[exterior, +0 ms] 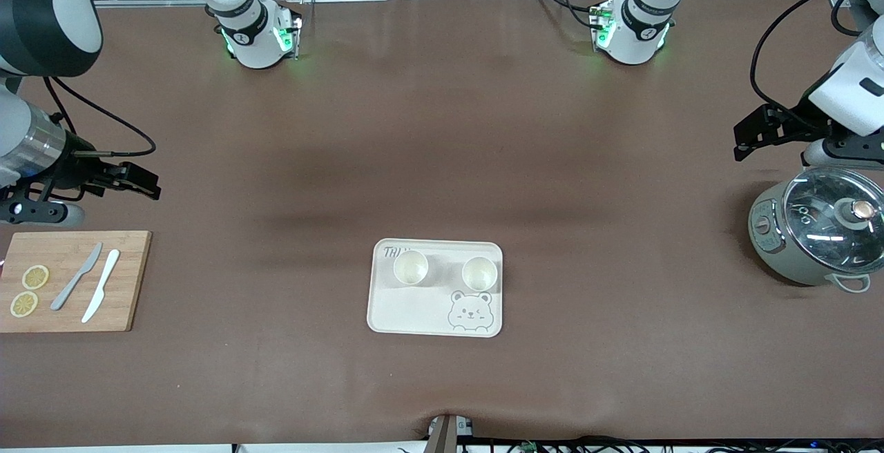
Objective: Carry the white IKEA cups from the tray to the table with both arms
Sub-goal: 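Move both grippers from rest toward the white cups on the tray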
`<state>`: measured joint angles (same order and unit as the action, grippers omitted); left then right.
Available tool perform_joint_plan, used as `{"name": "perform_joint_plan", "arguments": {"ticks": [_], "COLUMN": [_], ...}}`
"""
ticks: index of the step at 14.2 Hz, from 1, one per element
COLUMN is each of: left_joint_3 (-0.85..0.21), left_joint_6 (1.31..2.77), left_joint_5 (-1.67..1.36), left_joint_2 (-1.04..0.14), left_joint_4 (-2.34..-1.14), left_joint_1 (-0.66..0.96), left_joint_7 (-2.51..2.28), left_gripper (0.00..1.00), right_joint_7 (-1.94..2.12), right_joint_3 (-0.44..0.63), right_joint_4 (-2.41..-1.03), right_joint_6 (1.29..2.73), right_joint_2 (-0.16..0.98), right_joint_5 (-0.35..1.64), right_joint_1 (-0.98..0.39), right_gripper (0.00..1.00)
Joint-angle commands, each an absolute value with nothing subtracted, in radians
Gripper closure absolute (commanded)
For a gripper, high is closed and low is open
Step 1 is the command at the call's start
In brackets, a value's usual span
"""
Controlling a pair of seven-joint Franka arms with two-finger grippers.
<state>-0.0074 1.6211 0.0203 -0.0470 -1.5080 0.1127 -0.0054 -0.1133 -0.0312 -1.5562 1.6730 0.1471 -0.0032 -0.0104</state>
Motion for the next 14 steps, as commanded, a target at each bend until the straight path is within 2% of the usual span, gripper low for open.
{"name": "perform_joint_plan", "arguments": {"ticks": [1,14], "left_joint_3": [-0.011,-0.011], "left_joint_6": [1.600,1.606], "left_joint_5": [0.037,0.029], "left_joint_2": [-0.055,-0.086], "left_joint_4": [-1.483,-1.485], "left_joint_1": [0.120,0.126], "left_joint_7": [-0.028,-0.032], "left_gripper": [0.00,0.00], "right_joint_7": [-0.104,-0.107], "right_joint_3": [-0.041,-0.041], "right_joint_4": [-1.578,-1.574], "right_joint_6": [1.681,1.683], "right_joint_2": [0.126,0.126], "right_joint_5": [0.020,0.023], "right_joint_1": [0.003,0.002], "right_gripper": [0.00,0.00]}}
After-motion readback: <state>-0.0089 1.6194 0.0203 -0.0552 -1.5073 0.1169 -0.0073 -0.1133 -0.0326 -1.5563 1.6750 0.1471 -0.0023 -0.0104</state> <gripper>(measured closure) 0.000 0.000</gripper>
